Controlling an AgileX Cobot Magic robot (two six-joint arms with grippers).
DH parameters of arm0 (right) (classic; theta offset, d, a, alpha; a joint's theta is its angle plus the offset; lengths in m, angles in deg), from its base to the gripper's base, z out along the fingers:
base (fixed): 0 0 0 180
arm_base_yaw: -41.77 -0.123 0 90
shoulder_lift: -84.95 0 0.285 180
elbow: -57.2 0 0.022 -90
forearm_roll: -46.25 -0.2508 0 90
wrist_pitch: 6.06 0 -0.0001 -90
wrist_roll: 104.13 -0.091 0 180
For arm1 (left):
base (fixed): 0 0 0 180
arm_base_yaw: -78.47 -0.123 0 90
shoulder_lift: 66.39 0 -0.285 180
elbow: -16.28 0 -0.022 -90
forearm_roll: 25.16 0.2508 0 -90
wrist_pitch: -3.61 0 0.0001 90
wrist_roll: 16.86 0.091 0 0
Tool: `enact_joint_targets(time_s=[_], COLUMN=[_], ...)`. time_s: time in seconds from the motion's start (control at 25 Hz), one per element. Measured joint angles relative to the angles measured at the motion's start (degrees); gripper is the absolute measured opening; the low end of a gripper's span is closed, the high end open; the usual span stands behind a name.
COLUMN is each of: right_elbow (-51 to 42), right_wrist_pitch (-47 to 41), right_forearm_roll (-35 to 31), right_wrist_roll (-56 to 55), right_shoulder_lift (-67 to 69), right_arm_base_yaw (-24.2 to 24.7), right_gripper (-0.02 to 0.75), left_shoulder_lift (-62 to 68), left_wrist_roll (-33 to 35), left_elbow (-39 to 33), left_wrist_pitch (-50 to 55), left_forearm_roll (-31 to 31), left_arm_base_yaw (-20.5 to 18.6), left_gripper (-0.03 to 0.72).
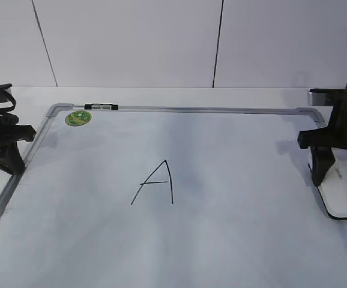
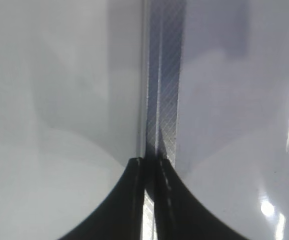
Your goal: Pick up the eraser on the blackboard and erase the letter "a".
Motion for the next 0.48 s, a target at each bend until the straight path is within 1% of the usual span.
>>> enact_joint_targets(time_s=[0.48], right_elbow=[0.0], right_wrist_pitch=[0.23], right_forearm_roll=[2.32], right_wrist_roll=[0.22], right_shoulder_lift=[0.37], right_arm_base_yaw=[0.0], right_gripper=[0.526], left_shoulder_lift=[0.0], left_wrist_roll=[0.0], left_elbow=[0.0], left_wrist_pitch=[0.0], left_forearm_roll=[0.0], left_arm_base_yaw=[0.0], left_gripper=[0.015])
